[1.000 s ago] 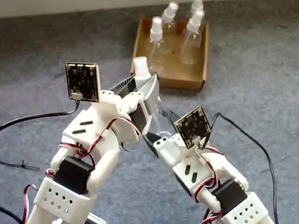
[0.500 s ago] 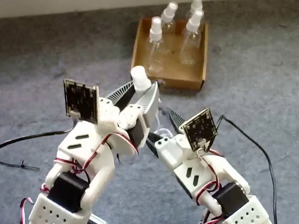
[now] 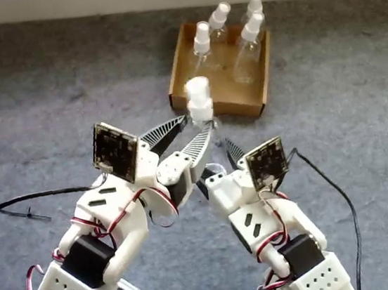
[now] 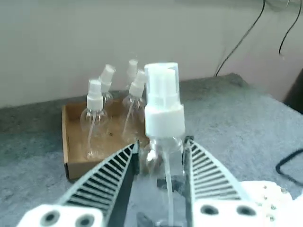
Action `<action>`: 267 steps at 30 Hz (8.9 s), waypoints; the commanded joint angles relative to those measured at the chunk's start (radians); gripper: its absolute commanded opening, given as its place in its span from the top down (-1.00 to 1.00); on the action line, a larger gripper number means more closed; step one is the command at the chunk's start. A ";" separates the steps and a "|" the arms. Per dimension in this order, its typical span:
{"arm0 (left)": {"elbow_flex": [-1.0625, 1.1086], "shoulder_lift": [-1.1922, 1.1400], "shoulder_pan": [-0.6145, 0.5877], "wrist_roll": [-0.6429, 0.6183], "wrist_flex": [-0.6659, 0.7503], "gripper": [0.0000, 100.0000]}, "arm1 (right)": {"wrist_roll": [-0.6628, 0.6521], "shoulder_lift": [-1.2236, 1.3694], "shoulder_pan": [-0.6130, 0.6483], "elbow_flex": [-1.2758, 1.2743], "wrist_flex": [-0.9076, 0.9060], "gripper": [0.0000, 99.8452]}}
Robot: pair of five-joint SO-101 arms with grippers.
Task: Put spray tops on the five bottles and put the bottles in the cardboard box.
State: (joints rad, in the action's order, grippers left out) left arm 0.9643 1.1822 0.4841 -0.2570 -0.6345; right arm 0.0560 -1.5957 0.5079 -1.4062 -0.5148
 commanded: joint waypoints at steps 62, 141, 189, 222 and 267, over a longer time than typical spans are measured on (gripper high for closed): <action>-0.116 0.005 0.030 0.040 -0.115 0.99 | -0.055 -0.031 0.076 -0.051 0.039 0.99; 0.232 0.024 -0.567 0.094 -0.109 0.62 | -0.176 -0.033 0.015 -0.059 -0.028 0.68; 0.278 0.022 -0.559 0.095 -0.089 0.62 | -0.324 -0.002 -0.016 -0.449 0.351 0.99; 0.315 0.022 -0.561 0.095 -0.023 0.62 | -0.193 1.383 -0.358 0.860 0.315 0.99; 0.315 0.022 -0.561 0.095 -0.023 0.62 | -0.120 2.118 -0.414 0.814 1.415 0.99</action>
State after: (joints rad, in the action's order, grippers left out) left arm 1.2850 1.1930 -0.0713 -0.1726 -0.6805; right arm -0.0637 0.5309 0.1074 -0.6268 0.8753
